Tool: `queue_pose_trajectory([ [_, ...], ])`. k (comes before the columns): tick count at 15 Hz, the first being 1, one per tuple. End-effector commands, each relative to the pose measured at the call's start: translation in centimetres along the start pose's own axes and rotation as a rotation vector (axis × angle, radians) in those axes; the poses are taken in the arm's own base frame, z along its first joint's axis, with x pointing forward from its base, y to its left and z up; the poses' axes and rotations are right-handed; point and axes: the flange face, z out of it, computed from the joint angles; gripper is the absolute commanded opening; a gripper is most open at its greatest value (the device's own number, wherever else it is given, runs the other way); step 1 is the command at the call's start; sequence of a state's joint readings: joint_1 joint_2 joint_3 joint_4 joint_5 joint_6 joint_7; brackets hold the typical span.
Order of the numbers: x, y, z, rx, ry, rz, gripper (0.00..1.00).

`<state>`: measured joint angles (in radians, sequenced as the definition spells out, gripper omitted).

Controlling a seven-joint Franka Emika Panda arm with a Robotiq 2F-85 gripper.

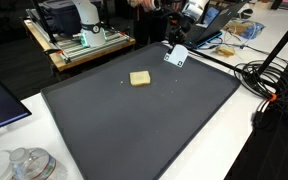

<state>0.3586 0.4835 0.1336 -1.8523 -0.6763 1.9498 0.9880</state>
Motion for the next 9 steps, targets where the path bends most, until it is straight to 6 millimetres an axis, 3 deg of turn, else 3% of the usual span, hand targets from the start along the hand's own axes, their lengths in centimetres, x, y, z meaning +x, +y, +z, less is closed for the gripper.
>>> queue_pose_trajectory([
  [1,1.7,1.2,1.1,0.08,-0.045,-0.078,0.01],
  [5,4.3,5.6,2.7,0.26,-0.106,-0.193,0.01],
  [9,6.4,11.5,5.6,0.425,-0.2,-0.263,0.01],
])
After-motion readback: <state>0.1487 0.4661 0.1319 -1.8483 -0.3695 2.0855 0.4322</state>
